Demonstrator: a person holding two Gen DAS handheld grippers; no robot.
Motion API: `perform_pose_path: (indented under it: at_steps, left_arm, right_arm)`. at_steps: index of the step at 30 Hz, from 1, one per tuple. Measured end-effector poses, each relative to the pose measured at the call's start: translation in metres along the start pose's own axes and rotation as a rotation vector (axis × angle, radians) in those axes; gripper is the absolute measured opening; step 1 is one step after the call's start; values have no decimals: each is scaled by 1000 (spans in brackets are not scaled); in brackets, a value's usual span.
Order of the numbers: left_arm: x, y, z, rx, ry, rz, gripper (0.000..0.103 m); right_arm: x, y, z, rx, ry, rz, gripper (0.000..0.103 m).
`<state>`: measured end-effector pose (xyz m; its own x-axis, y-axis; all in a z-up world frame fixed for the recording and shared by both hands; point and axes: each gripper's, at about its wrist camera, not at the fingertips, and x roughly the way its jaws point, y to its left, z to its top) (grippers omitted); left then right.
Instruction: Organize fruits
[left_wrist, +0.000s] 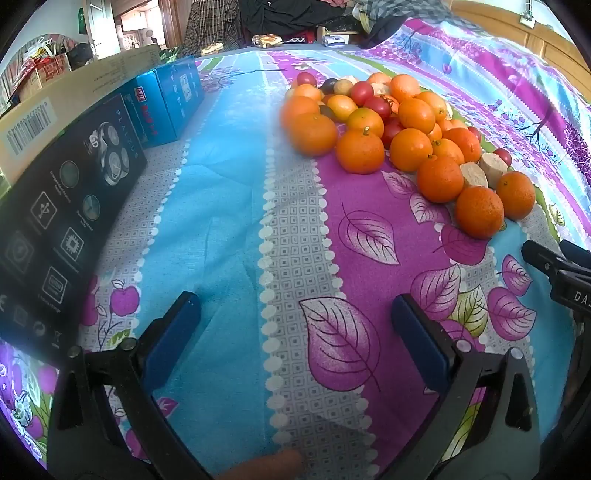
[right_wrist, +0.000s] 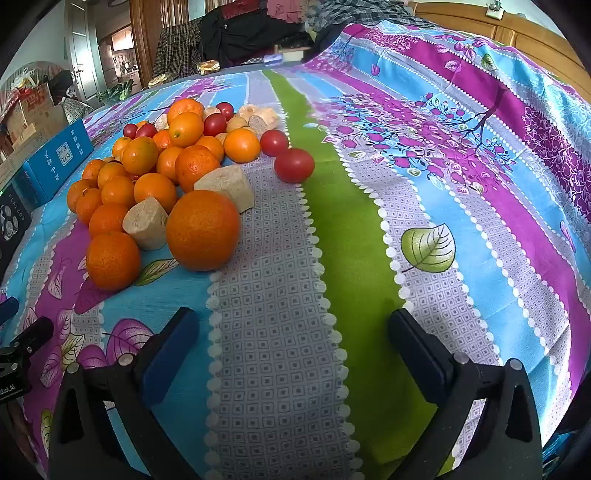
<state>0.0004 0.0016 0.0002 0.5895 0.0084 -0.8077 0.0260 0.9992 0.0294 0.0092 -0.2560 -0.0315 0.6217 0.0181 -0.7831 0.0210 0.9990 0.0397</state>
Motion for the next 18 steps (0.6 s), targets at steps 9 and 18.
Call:
perform_pose_path:
  at_steps: [9,18]
  left_arm:
    - [0,0,-1,0,0,0,103]
    - [0,-1,0,0,-1,1,103]
  right_arm:
    - [0,0,0,1,0,1,103]
    - [0,0,0,1,0,1,103]
